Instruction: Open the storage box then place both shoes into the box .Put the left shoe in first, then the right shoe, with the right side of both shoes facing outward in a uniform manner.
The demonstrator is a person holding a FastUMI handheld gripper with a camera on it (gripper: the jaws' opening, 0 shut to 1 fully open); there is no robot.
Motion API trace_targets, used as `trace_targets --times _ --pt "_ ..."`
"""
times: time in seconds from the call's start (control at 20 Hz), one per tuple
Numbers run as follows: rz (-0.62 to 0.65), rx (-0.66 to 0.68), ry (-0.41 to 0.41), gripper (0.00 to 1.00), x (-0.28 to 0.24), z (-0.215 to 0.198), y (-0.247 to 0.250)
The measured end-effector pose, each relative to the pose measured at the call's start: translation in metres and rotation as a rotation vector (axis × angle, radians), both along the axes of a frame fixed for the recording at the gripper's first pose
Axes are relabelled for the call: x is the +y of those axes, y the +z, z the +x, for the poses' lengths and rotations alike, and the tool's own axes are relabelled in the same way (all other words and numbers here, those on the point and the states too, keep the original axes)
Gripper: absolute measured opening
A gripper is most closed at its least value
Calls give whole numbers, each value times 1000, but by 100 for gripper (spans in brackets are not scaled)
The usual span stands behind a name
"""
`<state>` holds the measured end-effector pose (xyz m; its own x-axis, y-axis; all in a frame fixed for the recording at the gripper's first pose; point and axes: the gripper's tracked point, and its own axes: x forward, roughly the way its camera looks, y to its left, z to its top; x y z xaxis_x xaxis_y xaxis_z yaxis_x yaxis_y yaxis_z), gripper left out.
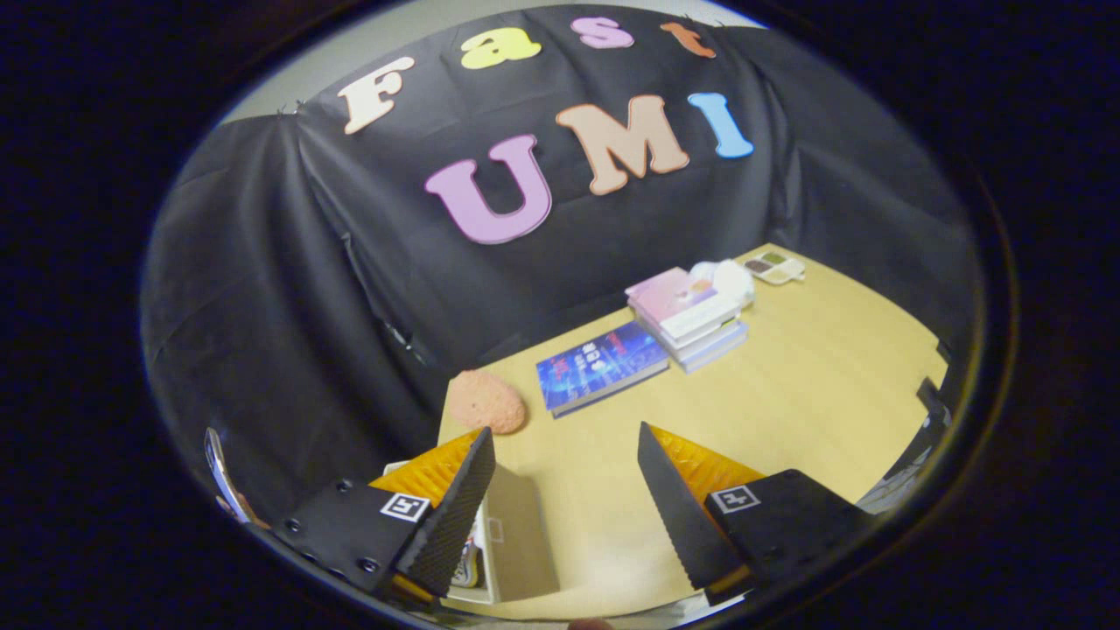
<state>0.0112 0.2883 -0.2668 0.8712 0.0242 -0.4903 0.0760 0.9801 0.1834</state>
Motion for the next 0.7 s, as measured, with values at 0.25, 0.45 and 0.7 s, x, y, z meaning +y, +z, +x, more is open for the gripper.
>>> trace_targets --times 0.25,0.45,0.7 --pt "-111 -189 -13 100 -67 13 72" --pt "-169 -265 10 100 -101 13 126" --pt "-189 -330 49 100 -137 25 174"
